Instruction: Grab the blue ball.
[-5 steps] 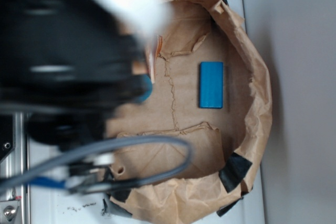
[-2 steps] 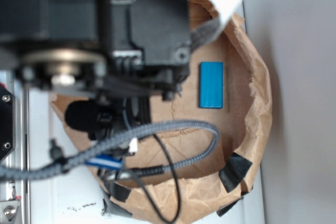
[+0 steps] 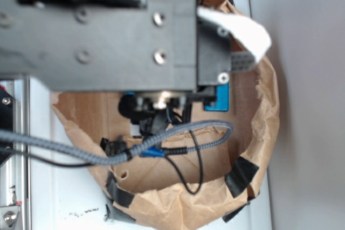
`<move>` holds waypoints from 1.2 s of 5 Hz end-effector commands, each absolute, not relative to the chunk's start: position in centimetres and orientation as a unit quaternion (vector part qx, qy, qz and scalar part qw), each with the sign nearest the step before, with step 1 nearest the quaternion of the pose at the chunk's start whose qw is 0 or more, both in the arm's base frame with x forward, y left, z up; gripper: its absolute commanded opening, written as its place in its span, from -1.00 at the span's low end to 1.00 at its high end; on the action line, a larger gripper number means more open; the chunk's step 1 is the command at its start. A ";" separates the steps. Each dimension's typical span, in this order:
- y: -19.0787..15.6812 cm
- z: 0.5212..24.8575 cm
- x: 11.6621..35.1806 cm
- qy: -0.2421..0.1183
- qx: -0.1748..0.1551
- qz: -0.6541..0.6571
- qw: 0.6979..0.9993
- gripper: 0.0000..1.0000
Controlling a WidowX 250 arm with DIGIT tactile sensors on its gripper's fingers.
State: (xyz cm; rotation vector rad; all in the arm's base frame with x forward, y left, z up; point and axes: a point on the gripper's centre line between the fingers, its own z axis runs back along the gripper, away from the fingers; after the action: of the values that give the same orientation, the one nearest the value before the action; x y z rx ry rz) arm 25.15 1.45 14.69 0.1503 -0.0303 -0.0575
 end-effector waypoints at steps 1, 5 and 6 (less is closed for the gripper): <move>2.5 12.0 25.4 -0.053 0.051 0.002 0.997 1.00; -0.3 5.9 22.8 -0.043 0.046 -0.033 0.998 1.00; -0.3 5.9 22.8 -0.043 0.046 -0.033 0.998 1.00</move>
State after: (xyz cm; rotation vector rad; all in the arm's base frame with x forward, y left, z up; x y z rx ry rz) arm 22.22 -0.17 5.05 0.0910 -0.0442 -0.0663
